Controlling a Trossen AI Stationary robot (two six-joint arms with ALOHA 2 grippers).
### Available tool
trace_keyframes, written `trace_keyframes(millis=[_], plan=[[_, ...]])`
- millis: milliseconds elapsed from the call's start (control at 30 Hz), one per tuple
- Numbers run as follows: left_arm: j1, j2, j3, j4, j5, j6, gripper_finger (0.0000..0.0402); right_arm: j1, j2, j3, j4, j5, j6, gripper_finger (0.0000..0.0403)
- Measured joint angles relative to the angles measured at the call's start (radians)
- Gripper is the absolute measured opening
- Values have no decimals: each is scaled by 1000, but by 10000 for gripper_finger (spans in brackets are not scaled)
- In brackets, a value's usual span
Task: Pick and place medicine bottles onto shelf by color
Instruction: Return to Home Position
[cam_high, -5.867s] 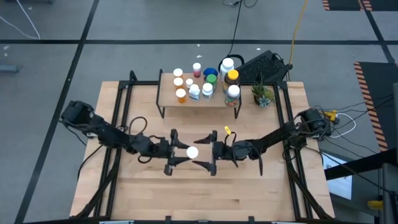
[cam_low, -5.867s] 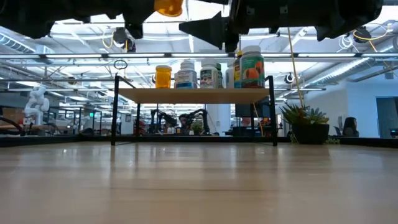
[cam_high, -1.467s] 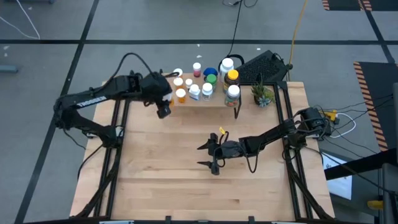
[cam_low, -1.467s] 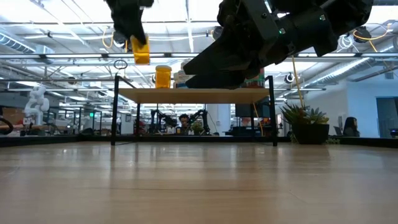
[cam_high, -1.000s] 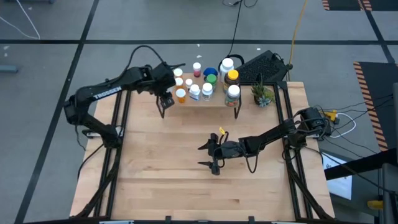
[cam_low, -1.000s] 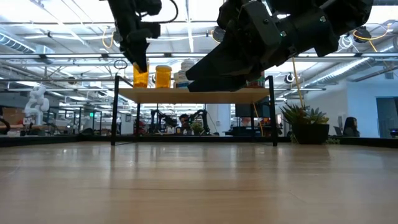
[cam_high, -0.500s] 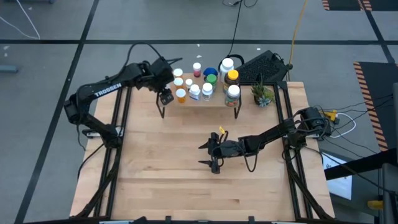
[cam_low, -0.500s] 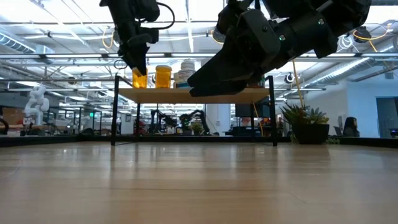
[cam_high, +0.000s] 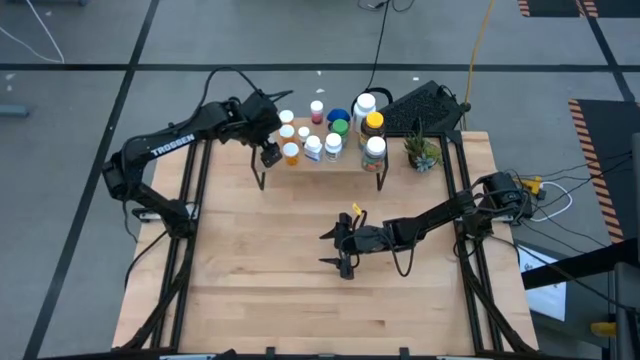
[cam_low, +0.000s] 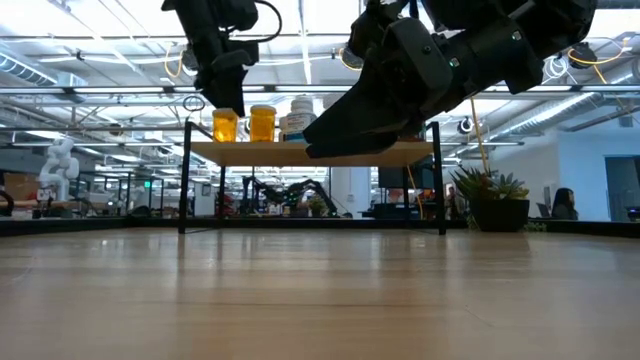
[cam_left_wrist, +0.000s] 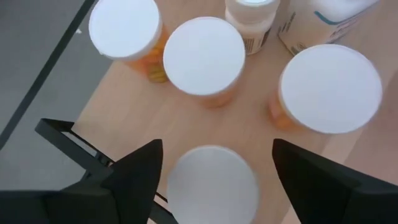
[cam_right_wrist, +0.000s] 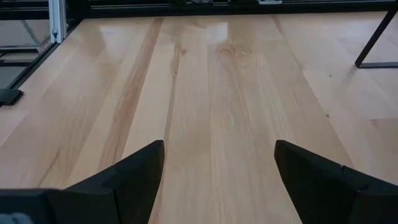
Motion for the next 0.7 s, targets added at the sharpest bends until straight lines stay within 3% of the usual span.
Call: trace_keyframes(millis=[300,700], plan=[[-31,-57,0,-2,0,-33,321,0,0,0,1,0,0,302],[-164,-220,-4,7,-18,-169,273,3,-39,-1,4,0,-38,301]])
